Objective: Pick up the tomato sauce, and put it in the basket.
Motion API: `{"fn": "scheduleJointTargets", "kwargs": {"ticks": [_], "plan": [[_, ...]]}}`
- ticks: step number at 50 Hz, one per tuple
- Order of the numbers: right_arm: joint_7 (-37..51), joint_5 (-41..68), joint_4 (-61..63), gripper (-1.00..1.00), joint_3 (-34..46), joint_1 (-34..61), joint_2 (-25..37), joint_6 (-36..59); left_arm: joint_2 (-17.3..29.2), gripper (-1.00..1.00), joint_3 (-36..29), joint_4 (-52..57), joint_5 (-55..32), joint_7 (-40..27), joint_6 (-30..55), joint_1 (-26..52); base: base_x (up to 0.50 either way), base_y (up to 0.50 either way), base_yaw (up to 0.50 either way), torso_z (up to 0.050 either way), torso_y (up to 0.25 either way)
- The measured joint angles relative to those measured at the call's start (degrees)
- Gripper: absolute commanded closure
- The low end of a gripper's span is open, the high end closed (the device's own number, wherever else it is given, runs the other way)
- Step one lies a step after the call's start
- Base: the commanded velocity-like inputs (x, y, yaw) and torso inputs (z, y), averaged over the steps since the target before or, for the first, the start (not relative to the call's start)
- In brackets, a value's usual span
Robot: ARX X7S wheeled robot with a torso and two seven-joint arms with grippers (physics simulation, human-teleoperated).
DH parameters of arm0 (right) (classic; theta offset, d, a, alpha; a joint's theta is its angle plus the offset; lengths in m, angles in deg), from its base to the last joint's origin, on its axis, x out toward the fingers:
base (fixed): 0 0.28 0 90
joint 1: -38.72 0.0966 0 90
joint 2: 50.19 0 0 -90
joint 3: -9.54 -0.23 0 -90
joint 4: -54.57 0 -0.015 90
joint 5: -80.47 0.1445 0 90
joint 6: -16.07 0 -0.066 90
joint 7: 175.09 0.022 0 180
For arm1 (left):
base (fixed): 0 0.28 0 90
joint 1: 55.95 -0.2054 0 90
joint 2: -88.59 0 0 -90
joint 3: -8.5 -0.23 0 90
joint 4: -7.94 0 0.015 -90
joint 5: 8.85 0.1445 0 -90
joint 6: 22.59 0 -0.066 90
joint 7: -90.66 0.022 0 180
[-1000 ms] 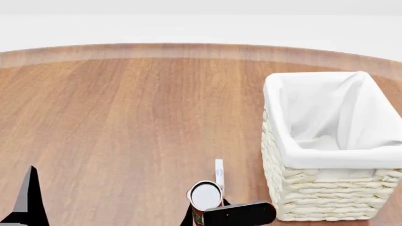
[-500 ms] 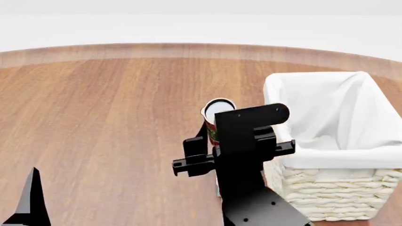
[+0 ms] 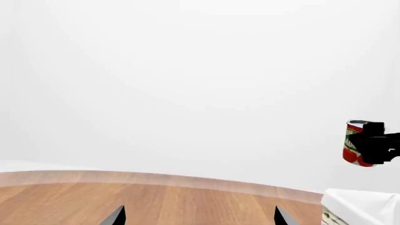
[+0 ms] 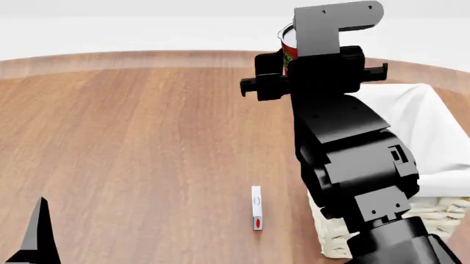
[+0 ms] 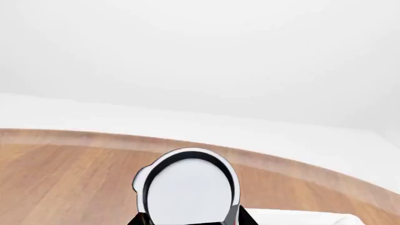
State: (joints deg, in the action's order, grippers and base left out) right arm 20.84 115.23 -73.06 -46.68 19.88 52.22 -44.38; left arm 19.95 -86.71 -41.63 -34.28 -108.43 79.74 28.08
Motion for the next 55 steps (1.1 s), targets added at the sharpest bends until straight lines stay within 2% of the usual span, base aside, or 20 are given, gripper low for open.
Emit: {"fn": "scheduleJointTargets", "kwargs": {"ticks": [10,19,42,55], "plan": [[-4.0,-2.7,-21.5,1.0,-0.8,9.6,-2.6,-5.4,0.0,-1.0,-0.2,-0.5,0.1,0.0,-0.5,-0.1,0.0,0.0,0.0,0.0,0.0],[-5.2,-6.1,-31.1,1.0,-4.9,13.2,-2.3,-6.2,0.1,-1.0,-0.7,-0.7,0.4,-0.1,-0.6,-0.1,0.0,0.0,0.0,0.0,0.0],[-8.8,-24.4,-37.2,1.0,-26.0,12.4,-0.4,3.7,0.0,-1.0,-1.7,-1.3,0.9,-0.4,-1.0,0.3,0.0,0.0,0.0,0.0,0.0],[-10.1,-30.8,-37.4,1.0,-31.4,11.9,-0.9,7.1,0.0,-1.0,-1.9,-2.2,1.1,-0.2,-2.1,-0.2,0.0,0.0,0.0,0.0,0.0]]}}
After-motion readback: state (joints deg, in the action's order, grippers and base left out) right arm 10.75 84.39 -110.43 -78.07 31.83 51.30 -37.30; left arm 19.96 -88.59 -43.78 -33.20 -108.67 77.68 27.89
